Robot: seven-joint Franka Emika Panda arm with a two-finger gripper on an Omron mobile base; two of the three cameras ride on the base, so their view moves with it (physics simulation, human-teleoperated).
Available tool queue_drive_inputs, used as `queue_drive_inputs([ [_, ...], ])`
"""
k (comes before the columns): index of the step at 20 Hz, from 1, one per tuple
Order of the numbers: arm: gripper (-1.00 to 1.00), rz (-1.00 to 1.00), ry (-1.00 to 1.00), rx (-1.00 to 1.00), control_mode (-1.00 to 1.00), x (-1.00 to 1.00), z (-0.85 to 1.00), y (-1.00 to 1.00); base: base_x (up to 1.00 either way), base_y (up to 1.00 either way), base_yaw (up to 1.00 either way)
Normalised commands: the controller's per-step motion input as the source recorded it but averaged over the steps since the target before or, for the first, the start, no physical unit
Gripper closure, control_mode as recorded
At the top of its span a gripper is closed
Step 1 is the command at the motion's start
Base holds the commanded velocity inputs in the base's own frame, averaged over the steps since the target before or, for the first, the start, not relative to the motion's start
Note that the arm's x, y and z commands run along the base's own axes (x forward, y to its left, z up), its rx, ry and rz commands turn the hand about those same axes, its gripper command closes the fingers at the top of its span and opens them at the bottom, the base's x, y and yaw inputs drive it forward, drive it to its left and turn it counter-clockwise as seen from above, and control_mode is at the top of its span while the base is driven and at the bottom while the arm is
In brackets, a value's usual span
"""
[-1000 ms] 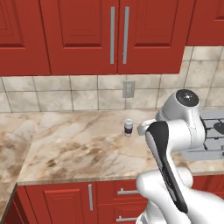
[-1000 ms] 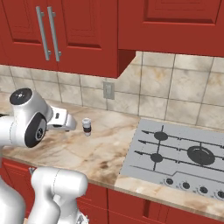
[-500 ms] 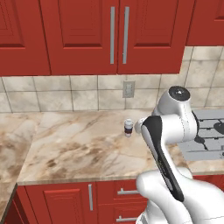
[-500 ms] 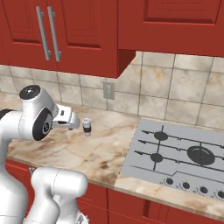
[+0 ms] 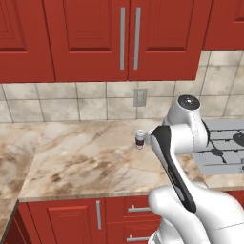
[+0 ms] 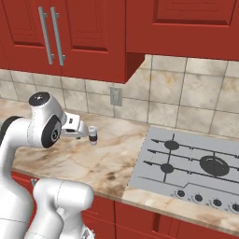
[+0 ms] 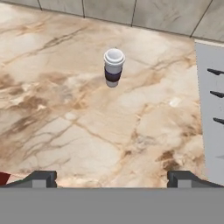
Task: Move the drinks to the dining counter.
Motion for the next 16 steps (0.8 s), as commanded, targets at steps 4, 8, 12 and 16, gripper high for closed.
queue_drive_inputs([
  [4,-1.00,0.00,0.02,0.00,-1.00,0.21,-0.19,0.00,0.00,0.00,0.00],
  [8,-1.00,0.00,0.07,0.00,-1.00,0.24,-0.11,0.00,0.00,0.00,0.00],
  [12,-1.00,0.00,0.07,0.00,-1.00,0.23,-0.09,0.00,0.00,0.00,0.00],
  [16,-1.00,0.00,0.07,0.00,-1.00,0.23,-0.10,0.00,0.00,0.00,0.00],
])
